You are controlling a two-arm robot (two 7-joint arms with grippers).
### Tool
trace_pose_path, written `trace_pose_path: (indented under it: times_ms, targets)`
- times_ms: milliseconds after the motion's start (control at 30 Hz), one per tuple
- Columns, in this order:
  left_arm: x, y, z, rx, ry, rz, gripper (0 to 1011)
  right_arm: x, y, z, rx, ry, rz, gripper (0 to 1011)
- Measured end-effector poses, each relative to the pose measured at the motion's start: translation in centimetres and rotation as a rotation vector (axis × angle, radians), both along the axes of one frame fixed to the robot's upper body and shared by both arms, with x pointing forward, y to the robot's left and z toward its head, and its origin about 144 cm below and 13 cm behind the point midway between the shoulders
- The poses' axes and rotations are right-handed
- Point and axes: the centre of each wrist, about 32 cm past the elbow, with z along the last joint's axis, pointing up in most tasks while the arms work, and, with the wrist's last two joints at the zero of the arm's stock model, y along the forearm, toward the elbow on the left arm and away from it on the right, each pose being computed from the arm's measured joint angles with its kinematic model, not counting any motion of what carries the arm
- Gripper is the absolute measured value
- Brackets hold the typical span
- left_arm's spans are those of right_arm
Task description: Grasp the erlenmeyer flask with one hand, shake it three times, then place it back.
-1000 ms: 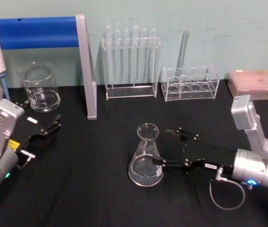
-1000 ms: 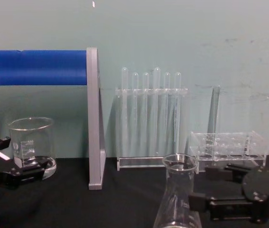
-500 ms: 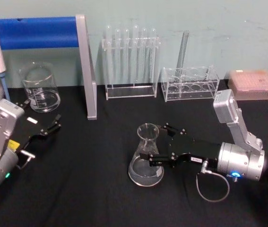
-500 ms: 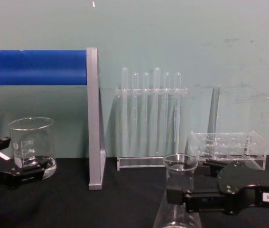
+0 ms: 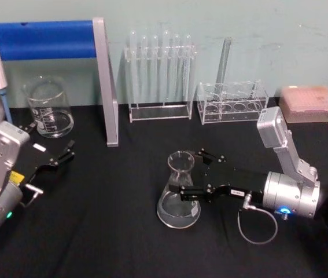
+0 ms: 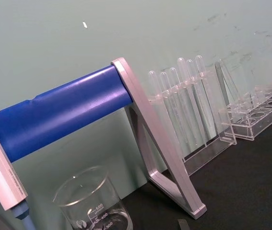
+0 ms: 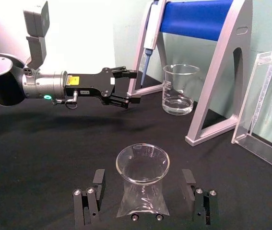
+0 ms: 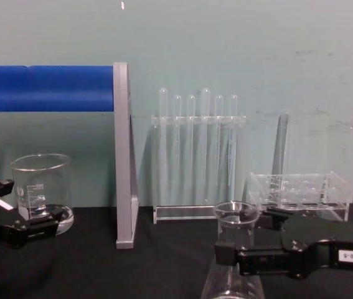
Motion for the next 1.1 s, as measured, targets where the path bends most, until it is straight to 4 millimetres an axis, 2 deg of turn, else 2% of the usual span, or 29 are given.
trace_pose_path:
  times_ms: [733,833,1100]
  targets:
    - [0.0,0.0,0.0,0.0,0.0,0.0,1001,-0.09,-0.06,0.01,0.001,0.0,0.0,1003]
    - [0.0,0.0,0.0,0.0,0.0,0.0,1001,-0.09,-0.07,0.01,0.001,0.0,-0.001,966]
    - [0.0,0.0,0.0,0.0,0.0,0.0,1001,-0.11,-0.06,0.01,0.002,0.0,0.0,744]
